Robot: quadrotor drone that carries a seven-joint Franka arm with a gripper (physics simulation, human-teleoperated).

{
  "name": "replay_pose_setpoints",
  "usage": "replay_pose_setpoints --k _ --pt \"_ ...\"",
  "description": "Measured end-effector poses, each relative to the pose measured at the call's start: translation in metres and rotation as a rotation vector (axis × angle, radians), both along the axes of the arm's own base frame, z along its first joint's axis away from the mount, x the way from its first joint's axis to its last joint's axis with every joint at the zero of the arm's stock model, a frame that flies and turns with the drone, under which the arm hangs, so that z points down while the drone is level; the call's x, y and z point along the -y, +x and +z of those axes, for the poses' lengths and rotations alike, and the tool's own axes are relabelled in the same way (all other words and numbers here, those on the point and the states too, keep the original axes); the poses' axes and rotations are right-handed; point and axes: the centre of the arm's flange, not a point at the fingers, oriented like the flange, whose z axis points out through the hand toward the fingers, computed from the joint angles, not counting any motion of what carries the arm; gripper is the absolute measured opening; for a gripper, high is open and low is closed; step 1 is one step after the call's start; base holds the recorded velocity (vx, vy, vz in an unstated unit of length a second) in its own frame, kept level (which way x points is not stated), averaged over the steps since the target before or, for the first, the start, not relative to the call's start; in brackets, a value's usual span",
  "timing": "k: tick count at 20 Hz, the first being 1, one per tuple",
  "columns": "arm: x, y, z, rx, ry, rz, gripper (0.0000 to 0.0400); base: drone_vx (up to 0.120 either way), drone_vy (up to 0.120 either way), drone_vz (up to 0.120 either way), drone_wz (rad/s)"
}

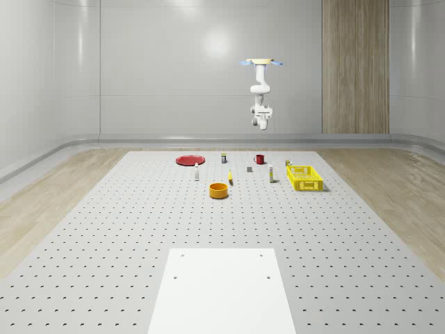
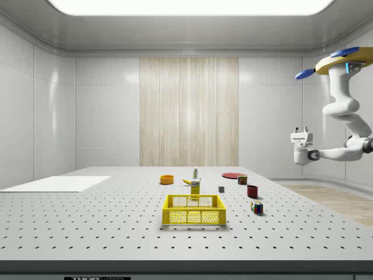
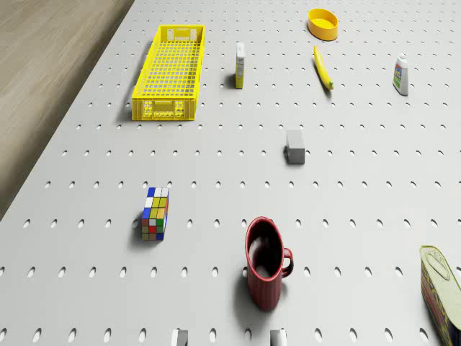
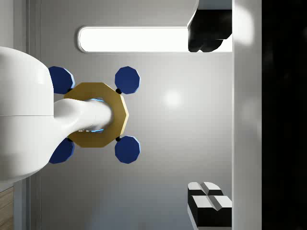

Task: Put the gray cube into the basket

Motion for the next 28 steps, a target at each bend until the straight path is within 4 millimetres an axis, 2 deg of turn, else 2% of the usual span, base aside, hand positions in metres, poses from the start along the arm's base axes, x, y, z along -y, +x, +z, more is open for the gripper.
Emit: replay_pose_setpoints --k 4,9,13,19,28 --pt "0.000 -0.004 0.030 0.003 0.000 0.000 0.0400 0.020 -0.120 0.000 0.000" --pt "0.000 -0.003 0.061 0.007 0.000 0.000 0.0400 0.120 -0.120 0.000 0.000" --pt "0.000 -0.001 0.078 0.010 0.000 0.000 0.0400 0.120 -0.120 0.000 0.000" --pt "0.000 0.000 0.089 0.015 0.000 0.000 0.0400 0.120 -0.120 0.000 0.000" --pt "0.000 -0.001 0.093 0.022 0.000 0.000 0.0400 0.120 -0.120 0.000 0.000"
